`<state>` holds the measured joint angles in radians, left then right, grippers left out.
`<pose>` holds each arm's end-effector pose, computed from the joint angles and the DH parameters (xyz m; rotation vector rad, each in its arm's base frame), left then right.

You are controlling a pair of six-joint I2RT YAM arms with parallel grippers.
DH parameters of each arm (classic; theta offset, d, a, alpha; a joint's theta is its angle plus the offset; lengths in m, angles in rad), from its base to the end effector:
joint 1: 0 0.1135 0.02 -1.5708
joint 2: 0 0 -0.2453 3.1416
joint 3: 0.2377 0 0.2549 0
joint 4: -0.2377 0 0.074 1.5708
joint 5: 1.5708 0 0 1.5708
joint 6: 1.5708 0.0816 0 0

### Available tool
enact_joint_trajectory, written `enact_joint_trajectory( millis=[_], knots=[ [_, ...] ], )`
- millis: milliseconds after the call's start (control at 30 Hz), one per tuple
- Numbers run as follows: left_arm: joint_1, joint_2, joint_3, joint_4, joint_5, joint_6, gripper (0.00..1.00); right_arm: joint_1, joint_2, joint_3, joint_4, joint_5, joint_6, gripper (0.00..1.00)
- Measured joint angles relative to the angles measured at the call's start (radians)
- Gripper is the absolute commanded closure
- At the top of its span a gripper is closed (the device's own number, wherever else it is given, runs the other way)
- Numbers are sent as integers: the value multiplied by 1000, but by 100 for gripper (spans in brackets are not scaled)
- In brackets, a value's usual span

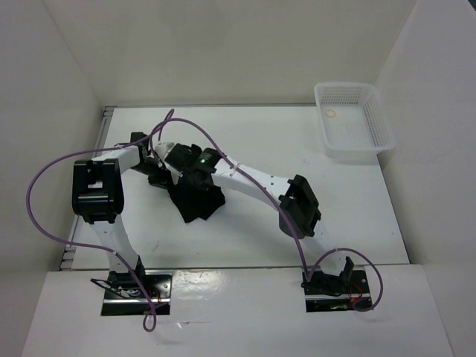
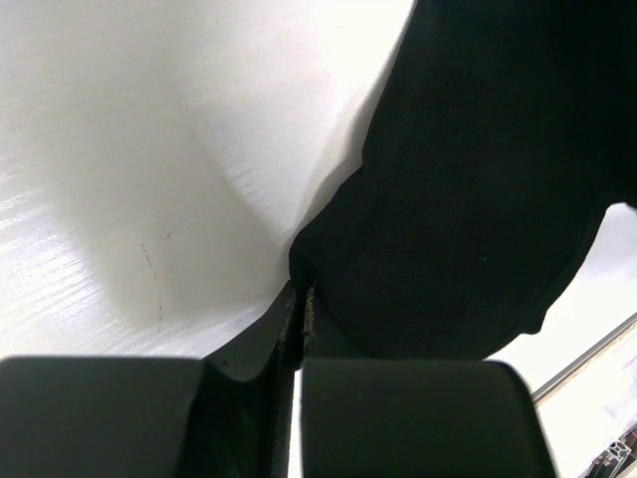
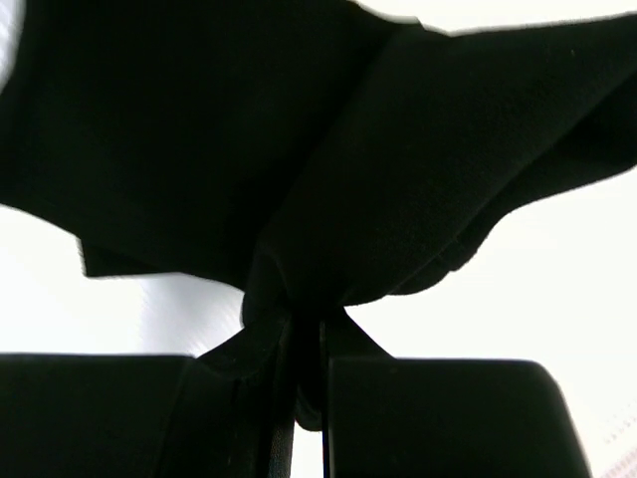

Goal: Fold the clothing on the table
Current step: Fold the skirt

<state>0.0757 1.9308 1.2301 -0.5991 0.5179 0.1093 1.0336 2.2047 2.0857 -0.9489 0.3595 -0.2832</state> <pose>0.3753 -0.0121 0.0896 0.1453 2.7444 -0.6898 0.2759 0.4070 0.2096 -1.4607 2.0822 -0.1904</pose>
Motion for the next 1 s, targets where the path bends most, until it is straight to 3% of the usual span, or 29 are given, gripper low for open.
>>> enact_joint_trajectory(
  millis=[100, 300, 700, 800, 833, 933, 1000],
  knots=[
    [0, 0, 0, 0, 0, 0, 100, 18, 42, 52, -7, -13, 0, 90],
    [0, 0, 0, 0, 1, 0, 100, 43, 150, 189, -67, -57, 5, 76],
    [0, 0, 0, -1, 1, 0, 100, 48, 185, 253, -195, -283, -1, 81],
    [0, 0, 0, -1, 1, 0, 100, 50, 171, 215, -216, -342, -4, 63],
    [0, 0, 0, -2, 1, 0, 100, 53, 164, 198, -222, -357, -3, 49],
    [0, 0, 0, -2, 1, 0, 100, 68, 150, 159, -245, -385, -4, 20],
    [0, 0, 0, -2, 1, 0, 100, 83, 145, 150, -253, -398, -8, 11]
  ],
)
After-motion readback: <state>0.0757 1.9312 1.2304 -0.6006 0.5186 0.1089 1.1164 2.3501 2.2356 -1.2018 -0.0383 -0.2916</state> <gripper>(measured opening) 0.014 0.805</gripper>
